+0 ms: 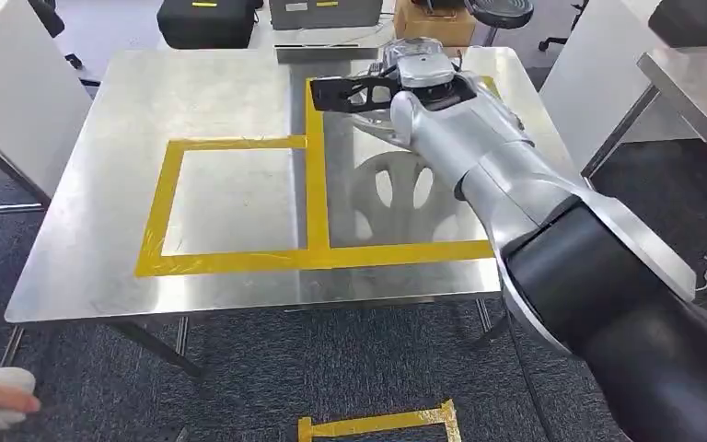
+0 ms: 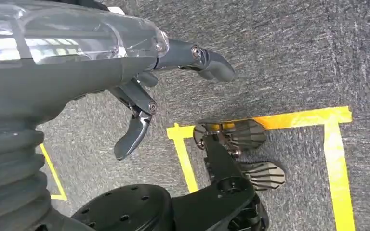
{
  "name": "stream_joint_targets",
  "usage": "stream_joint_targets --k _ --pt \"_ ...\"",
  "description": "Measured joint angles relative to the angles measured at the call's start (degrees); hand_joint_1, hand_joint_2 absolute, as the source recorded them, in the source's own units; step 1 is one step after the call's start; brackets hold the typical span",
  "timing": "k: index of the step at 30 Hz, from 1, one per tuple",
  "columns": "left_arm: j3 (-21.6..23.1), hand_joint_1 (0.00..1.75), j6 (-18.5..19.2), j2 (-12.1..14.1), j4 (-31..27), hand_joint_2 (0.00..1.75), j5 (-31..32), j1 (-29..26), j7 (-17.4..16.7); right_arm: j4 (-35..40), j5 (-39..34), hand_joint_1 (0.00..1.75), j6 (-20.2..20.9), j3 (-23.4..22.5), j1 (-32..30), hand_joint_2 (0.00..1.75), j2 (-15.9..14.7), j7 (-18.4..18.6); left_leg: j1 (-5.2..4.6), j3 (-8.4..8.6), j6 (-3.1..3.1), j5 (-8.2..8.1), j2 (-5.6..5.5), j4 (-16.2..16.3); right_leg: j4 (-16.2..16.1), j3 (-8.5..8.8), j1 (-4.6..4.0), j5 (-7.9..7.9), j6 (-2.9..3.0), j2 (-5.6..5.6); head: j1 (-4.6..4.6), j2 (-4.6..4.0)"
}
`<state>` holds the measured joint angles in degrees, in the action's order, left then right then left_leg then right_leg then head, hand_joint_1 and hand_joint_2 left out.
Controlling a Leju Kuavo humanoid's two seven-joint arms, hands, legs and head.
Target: Take the parts from the cabinet and place them on the table.
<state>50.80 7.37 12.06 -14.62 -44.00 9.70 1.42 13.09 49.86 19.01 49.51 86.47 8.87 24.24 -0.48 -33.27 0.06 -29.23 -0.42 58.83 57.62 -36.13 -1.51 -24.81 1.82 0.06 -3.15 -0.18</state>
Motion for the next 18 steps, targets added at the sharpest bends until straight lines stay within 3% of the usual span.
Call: stream_joint_targets --k 8,18 --pt "-0.42 0.00 0.00 -0.44 0.00 1.75 0.70 0.00 -0.61 -0.02 2.41 1.75 2.84 -0.24 -1.96 1.75 0.22 -1.60 0.00 0.10 0.00 0.01 0.04 0.00 0.00 0.10 0.00 0.00 0.00 0.00 0.00 0.00" --pt "-0.83 0.00 0.00 -0.46 0.00 1.75 1.07 0.00 -0.68 0.00 2.73 1.75 2.84 -1.16 -3.10 1.75 0.22 -2.14 0.00 0.16 0.01 0.00 0.03 0.00 -0.01 0.16 0.00 0.00 0.00 0.00 -0.02 0.00"
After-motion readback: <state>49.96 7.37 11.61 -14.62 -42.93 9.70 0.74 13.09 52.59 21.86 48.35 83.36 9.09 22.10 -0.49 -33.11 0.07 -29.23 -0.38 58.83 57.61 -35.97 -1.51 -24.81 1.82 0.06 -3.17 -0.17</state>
